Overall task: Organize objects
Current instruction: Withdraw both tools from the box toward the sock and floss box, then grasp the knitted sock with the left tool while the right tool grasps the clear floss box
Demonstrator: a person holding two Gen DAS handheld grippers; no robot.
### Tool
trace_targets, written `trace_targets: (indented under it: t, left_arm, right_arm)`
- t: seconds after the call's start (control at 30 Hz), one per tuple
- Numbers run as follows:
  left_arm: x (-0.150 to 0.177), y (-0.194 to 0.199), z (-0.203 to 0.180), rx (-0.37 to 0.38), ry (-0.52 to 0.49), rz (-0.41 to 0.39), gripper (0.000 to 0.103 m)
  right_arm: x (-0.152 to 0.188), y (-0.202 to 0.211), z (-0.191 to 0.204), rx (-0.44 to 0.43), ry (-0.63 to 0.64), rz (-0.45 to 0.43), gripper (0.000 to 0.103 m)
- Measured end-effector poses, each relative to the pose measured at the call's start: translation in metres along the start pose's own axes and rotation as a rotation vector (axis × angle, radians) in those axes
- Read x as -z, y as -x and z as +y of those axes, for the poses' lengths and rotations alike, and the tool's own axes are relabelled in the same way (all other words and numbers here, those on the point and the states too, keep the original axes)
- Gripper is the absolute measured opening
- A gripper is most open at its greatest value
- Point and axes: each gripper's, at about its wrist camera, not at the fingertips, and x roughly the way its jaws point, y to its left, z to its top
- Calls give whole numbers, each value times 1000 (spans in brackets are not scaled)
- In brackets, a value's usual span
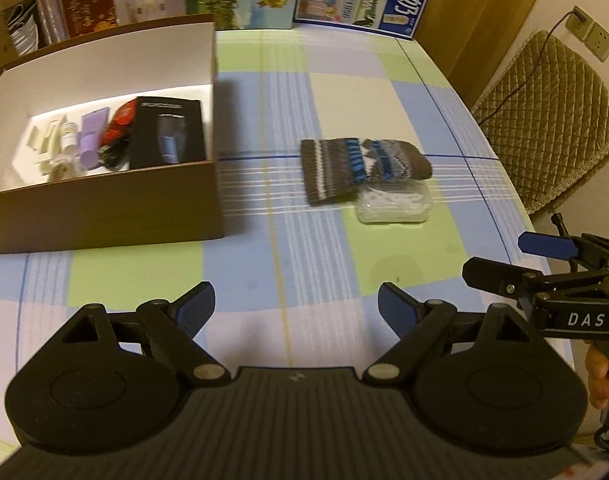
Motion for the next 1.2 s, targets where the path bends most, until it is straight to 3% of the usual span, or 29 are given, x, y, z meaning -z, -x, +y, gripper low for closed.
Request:
trace_targets:
  t: [0.5, 0.83, 1.2]
  left_arm:
    - [-10, -44, -7, -70, 31, 20, 85]
    - [-8, -69, 25, -144, 107, 58, 84]
    - [-11, -83, 45, -177, 138, 79, 84]
  right_arm:
    - [-8, -47, -16, 2, 21, 12, 94]
    - [-16, -92, -5, 43, 29, 24, 94]
    - [-25, -136, 0, 126, 22, 27, 94]
